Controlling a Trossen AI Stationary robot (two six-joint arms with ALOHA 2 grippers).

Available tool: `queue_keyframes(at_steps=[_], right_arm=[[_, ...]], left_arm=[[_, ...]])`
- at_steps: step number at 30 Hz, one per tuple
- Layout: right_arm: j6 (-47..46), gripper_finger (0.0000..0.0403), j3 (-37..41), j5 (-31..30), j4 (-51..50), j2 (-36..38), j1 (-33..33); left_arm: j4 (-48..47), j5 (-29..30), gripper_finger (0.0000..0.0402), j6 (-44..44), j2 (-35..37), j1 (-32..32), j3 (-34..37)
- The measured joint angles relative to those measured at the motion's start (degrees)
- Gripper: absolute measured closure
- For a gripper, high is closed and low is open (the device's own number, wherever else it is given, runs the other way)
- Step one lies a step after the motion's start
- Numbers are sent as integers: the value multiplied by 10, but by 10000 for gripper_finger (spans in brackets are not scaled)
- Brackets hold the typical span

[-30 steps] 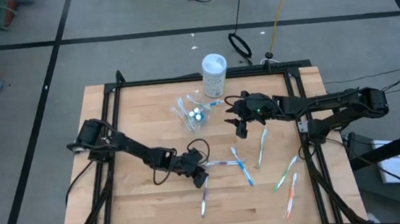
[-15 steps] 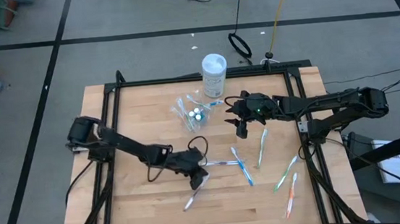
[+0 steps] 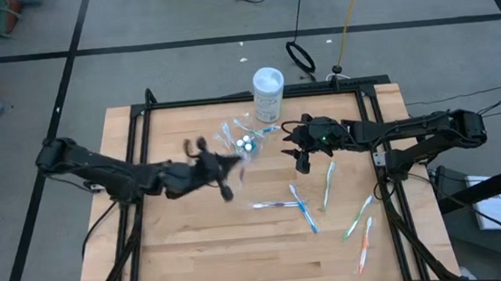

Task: Pick & Place toothbrushing station
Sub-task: Put the purple toothbrush into the transparent organizer

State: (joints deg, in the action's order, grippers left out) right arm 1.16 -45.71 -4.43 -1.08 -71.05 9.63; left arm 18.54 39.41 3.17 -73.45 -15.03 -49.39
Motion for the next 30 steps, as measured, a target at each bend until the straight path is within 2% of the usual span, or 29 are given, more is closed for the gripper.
queue_keyframes(at_steps=[2, 4, 6, 9, 10, 14, 17, 26, 30], right_arm=[[3, 227, 0, 0, 0, 0, 0], [6, 227, 0, 0, 0, 0, 0], [6, 227, 0, 0, 0, 0, 0], [6, 227, 0, 0, 0, 0, 0], [6, 227, 0, 0, 0, 0, 0], [6, 227, 0, 0, 3, 0, 0], [6, 227, 0, 0, 3, 0, 0], [17, 227, 0, 0, 4, 0, 0], [16, 227, 0, 0, 4, 0, 0]], left_arm=[[27, 59, 396, 80, 12, 5, 0], [54, 89, 399, 127, 12, 16, 0], [69, 75, 398, 137, 8, 34, 2], [116, 2, 399, 144, -16, 64, 11], [131, -1, 399, 157, -27, 73, 18], [227, 67, 400, 198, -78, 103, 47], [251, 75, 400, 181, -111, 118, 67], [240, 86, 398, 71, -207, 112, 90], [240, 115, 397, 69, -227, 106, 90]])
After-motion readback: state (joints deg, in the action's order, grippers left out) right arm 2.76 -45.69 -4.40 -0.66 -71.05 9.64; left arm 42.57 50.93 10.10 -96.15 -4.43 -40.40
